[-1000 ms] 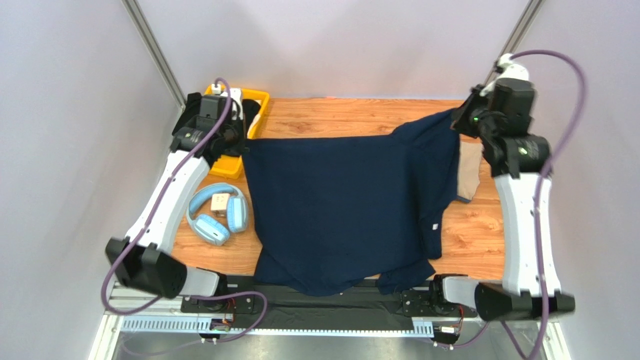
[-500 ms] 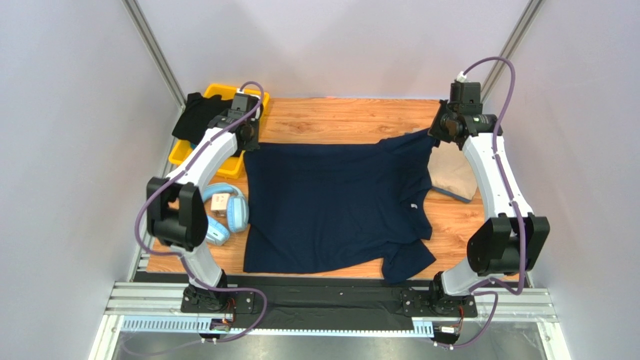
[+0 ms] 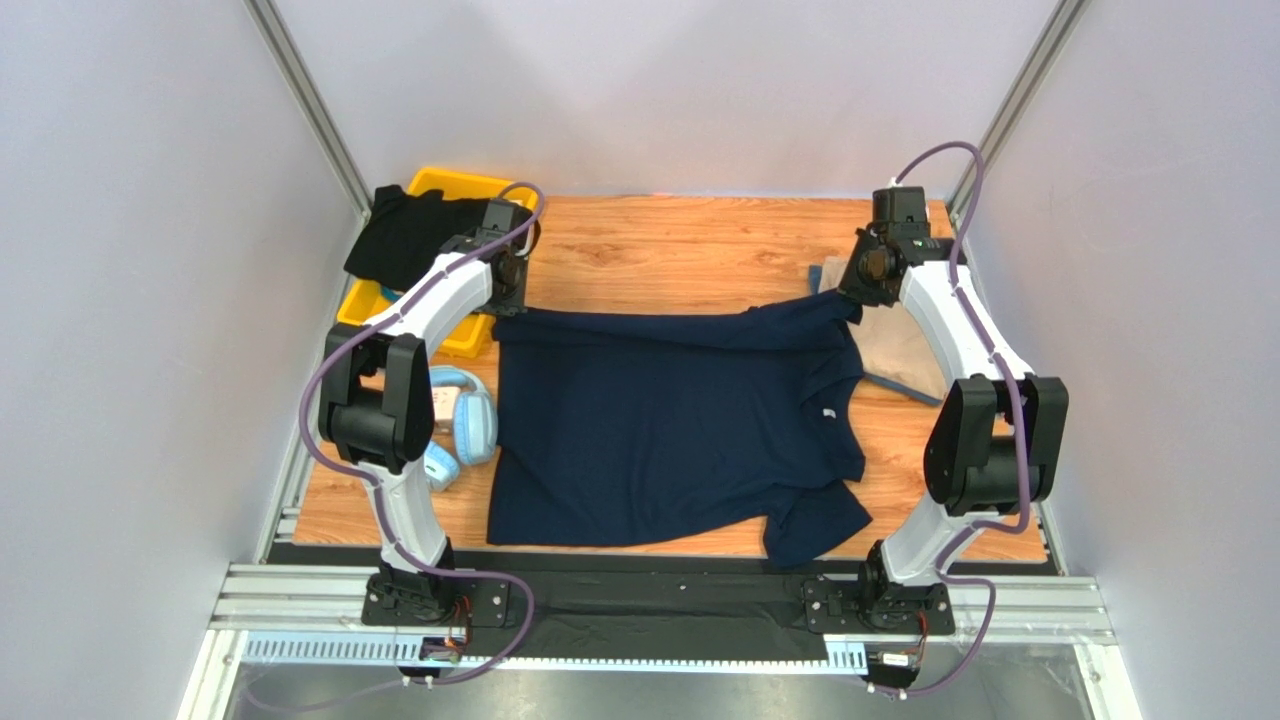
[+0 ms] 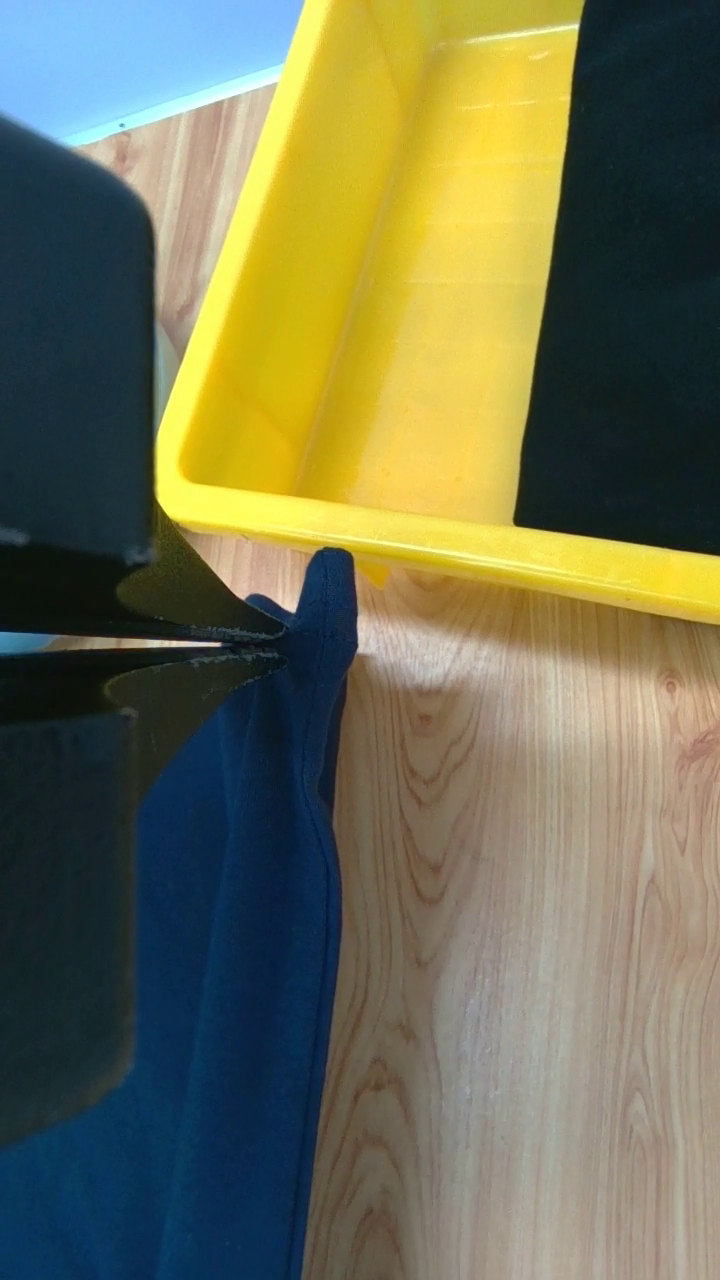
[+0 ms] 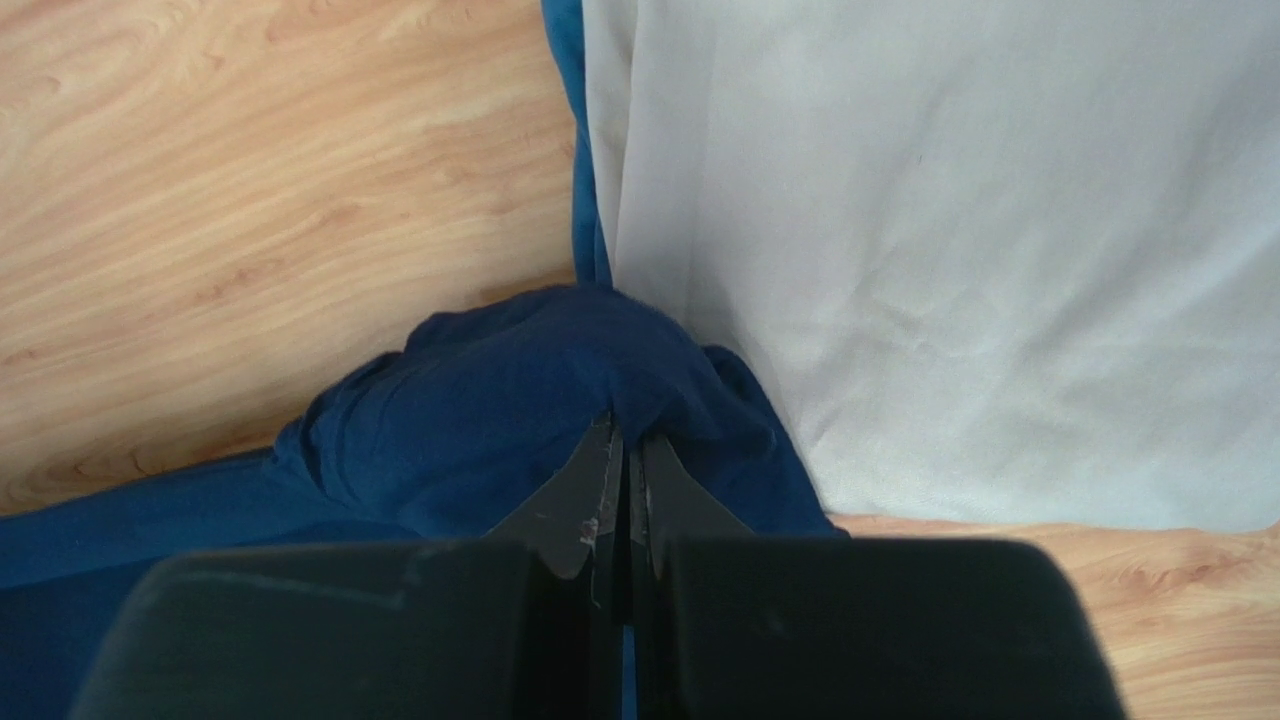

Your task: Fold and stack the t-shirts

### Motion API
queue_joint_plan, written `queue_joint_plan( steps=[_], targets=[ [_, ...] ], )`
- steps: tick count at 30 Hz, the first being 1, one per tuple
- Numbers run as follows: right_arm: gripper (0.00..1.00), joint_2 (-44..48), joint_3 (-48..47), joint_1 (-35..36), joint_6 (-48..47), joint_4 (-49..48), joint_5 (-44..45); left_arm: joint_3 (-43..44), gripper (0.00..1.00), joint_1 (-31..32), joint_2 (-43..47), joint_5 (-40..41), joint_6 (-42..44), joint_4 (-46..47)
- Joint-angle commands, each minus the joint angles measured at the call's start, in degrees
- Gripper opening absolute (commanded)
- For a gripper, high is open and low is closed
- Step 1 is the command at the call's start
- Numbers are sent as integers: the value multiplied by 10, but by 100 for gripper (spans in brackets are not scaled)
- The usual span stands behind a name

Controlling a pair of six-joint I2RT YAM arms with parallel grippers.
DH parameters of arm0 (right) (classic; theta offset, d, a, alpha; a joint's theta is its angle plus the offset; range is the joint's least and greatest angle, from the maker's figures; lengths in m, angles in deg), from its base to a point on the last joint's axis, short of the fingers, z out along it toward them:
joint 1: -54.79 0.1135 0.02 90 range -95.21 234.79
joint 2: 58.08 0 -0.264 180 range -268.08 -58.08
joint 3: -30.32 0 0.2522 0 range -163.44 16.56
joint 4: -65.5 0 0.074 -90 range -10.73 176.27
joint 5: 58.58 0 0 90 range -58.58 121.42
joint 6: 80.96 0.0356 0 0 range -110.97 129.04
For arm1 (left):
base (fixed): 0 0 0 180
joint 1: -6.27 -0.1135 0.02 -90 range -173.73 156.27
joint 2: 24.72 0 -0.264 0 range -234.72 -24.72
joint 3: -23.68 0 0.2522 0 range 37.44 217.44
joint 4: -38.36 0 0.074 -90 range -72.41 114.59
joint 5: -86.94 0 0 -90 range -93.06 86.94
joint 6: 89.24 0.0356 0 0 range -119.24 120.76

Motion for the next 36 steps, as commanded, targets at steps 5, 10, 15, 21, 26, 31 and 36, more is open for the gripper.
queue_joint_plan(
  steps=[5,10,15,21,26,31,36],
  targets=[
    [0,124,123,-4,25,-52,-6,-40,0,15,97,-19,-7,-23],
    [0,170,175,-4,40,-53,-27,-58,0,31,109,-41,-32,-57],
    [0,175,189,-4,43,-48,-26,-73,0,42,93,-39,-46,-85],
    [0,157,186,-3,46,-33,-32,-65,0,45,61,-26,-61,-113],
    [0,156,195,-3,49,-33,-50,-58,0,45,40,0,-70,-136],
    [0,156,199,-1,50,-28,-54,-51,0,45,21,19,-76,-151],
    [0,167,211,-1,57,-26,-56,-41,2,45,-2,26,-71,-176]
  ],
)
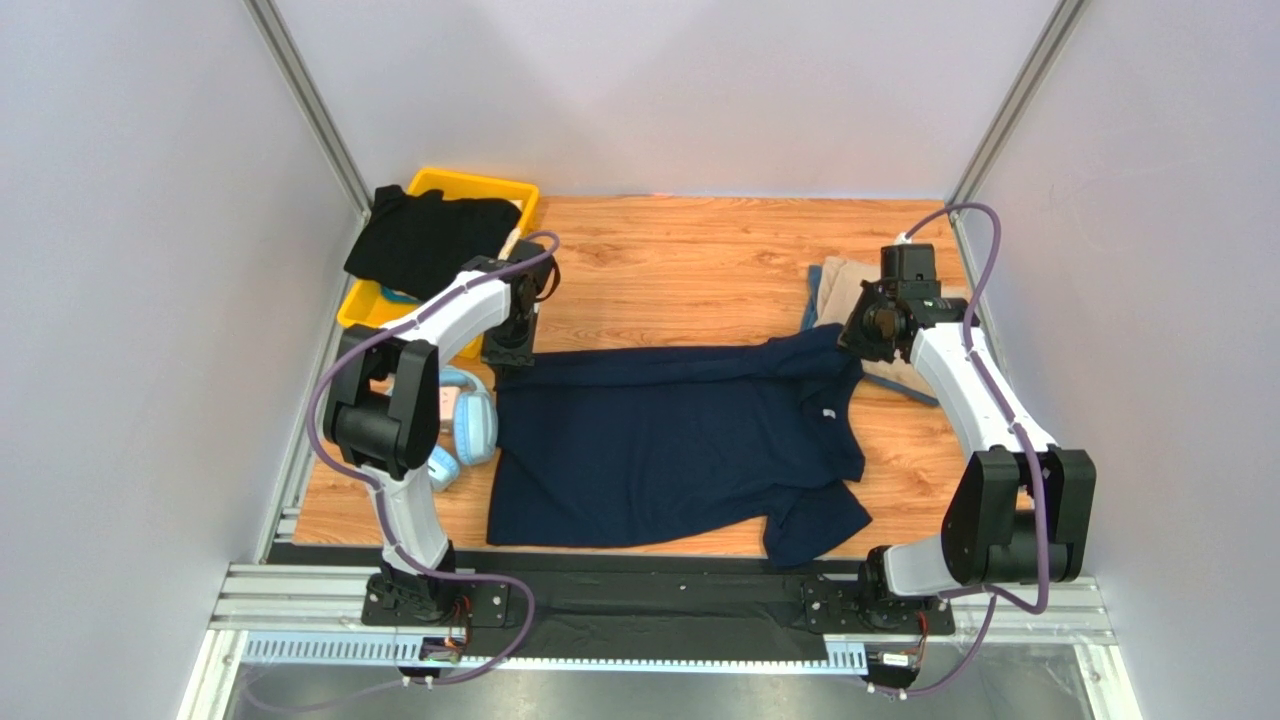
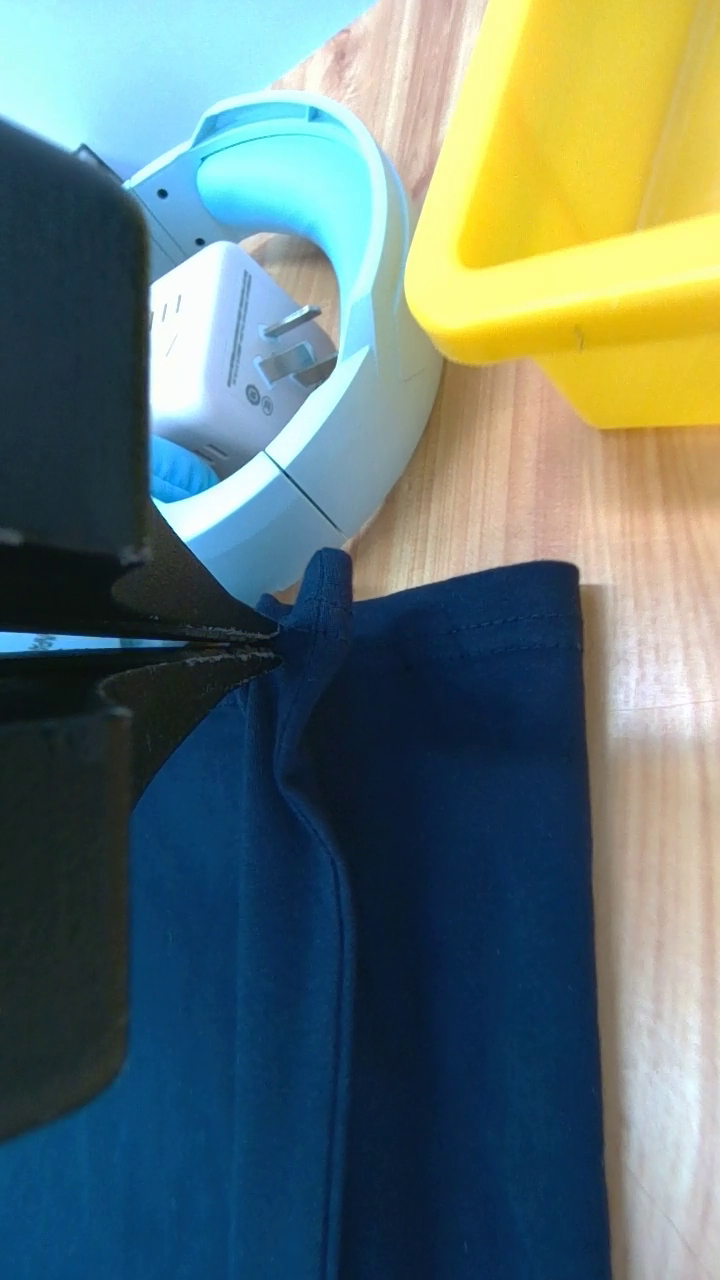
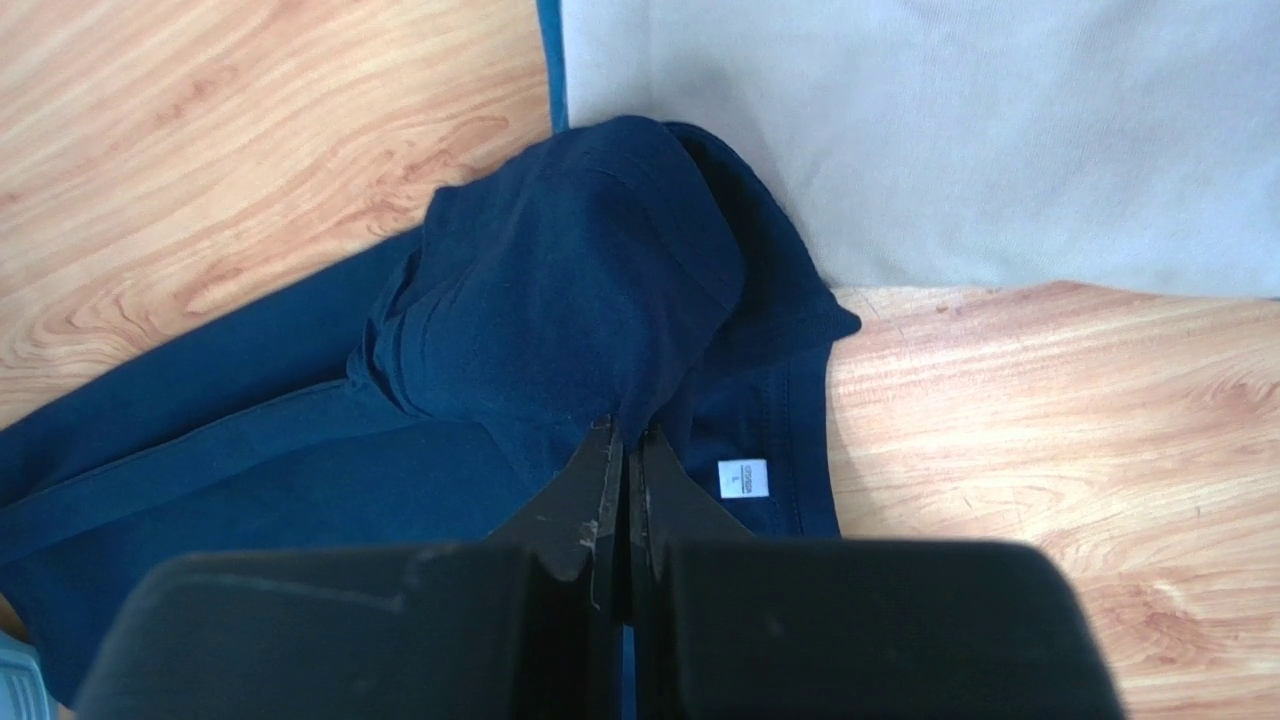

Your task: Fold and stack the t-shirts

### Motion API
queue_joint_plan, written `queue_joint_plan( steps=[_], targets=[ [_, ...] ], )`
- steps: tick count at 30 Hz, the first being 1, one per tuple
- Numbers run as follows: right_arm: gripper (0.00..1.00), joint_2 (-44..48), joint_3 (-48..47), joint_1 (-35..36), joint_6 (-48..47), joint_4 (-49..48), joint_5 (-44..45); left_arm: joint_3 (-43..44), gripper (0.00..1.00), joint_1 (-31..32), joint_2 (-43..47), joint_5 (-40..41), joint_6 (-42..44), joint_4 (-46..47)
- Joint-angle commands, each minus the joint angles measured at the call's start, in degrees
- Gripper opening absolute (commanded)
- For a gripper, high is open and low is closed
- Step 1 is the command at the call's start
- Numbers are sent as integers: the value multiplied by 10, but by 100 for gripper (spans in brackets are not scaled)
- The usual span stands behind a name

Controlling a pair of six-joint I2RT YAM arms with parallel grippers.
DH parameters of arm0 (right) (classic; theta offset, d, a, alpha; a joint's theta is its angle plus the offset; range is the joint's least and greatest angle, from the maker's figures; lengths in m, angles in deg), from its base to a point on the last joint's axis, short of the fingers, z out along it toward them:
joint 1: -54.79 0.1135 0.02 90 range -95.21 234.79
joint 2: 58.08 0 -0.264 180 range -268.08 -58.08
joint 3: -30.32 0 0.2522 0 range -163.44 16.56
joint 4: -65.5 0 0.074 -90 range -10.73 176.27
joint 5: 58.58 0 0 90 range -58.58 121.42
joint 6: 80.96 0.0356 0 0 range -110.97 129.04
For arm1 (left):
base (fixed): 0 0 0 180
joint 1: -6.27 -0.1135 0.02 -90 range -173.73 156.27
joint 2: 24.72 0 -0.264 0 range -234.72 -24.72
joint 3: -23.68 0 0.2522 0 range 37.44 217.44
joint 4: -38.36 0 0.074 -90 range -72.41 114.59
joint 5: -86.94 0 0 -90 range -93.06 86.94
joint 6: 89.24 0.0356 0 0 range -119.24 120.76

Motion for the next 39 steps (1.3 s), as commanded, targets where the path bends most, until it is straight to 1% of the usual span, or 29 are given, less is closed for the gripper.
queue_joint_plan(
  steps=[1,2,4,7,8,11,14,17,18,19,23,26,27,29,30,31,32,35,37,39],
  targets=[
    [0,12,14,-1,14,-4,-4,27,7,1,-16,22,-3,-38],
    [0,13,20,-1,19,3,5,28,21,1,-19,22,-4,-42],
    [3,15,29,-1,33,9,7,31,34,1,-21,23,-8,-45],
    [3,28,60,0,45,13,9,29,42,1,-12,22,-17,-45],
    [3,33,73,0,46,12,30,27,42,1,-8,22,-19,-45],
    [3,58,79,0,46,19,36,21,42,1,15,23,-25,-41],
    [3,91,64,0,52,37,35,23,42,1,42,26,-25,-34],
    [4,122,26,0,58,53,41,43,42,1,64,10,-25,-40],
    [7,129,14,-1,58,58,44,59,42,1,73,0,-24,-43],
    [14,135,-8,0,60,59,48,67,42,1,76,-7,-23,-47],
    [18,139,-47,0,61,44,42,107,43,1,74,-29,-12,-38],
    [21,109,-73,0,66,41,32,144,43,1,27,-56,-2,-34],
    [21,100,-79,0,68,42,25,168,43,1,-8,-65,0,-37],
    [23,71,-72,6,68,12,18,184,41,2,-40,-87,-2,-32],
    [24,61,-71,7,68,6,0,193,41,3,-67,-91,-2,-30],
    [24,31,-71,7,67,0,-1,196,40,6,-79,-90,-4,-19],
    [24,16,-72,12,65,-12,-1,197,40,9,-100,-91,-6,-14],
    [28,-52,-92,21,59,-12,-6,187,40,17,-124,-95,-19,-2],
    [30,-91,-102,35,46,-2,-6,163,39,23,-122,-103,-27,13],
    [31,-103,-106,44,41,1,5,138,39,25,-114,-104,-34,34]
  ],
)
